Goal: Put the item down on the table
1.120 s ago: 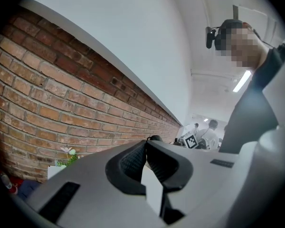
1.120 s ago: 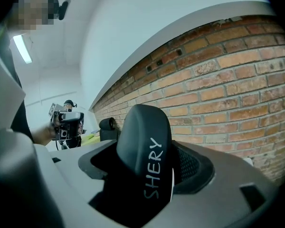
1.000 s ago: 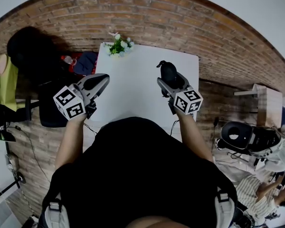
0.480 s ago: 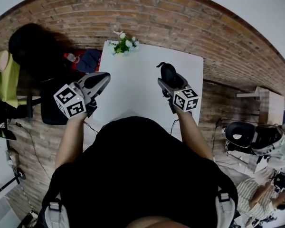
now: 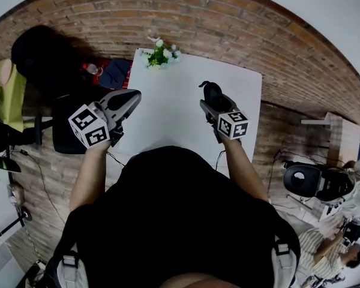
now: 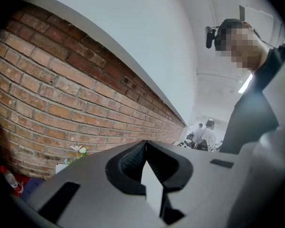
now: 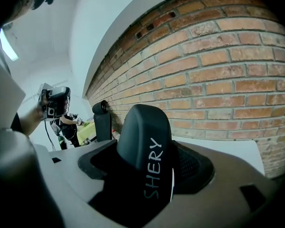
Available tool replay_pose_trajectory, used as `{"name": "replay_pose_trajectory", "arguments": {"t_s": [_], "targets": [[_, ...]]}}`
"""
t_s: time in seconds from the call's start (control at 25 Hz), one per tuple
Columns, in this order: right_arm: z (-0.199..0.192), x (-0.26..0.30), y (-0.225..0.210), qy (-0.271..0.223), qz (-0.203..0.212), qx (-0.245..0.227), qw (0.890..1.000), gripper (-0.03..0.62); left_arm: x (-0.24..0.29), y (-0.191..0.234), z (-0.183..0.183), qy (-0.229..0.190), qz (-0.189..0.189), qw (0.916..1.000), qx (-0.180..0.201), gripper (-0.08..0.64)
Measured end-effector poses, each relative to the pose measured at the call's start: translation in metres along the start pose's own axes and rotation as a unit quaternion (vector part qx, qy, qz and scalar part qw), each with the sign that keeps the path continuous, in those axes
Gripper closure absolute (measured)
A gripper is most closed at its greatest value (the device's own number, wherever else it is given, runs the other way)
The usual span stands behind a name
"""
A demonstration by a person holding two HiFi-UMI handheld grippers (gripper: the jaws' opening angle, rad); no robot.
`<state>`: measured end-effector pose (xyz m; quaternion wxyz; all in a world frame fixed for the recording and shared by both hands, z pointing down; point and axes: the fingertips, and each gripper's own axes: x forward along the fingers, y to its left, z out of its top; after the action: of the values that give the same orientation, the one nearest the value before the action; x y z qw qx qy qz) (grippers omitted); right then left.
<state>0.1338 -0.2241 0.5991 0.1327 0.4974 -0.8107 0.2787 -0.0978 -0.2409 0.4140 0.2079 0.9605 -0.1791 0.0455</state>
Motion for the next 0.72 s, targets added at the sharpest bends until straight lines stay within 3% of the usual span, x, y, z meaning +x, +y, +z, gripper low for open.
{"name": "replay_pose_trajectory", "arguments": {"t_s": [0.72], "targets": [[-0.041, 0.059, -0.011, 0.067, 0.015, -0.003, 0.998, 0.243, -0.008, 0.022, -0.009, -0.001, 0.029, 0.9995, -0.016, 0.548]]}}
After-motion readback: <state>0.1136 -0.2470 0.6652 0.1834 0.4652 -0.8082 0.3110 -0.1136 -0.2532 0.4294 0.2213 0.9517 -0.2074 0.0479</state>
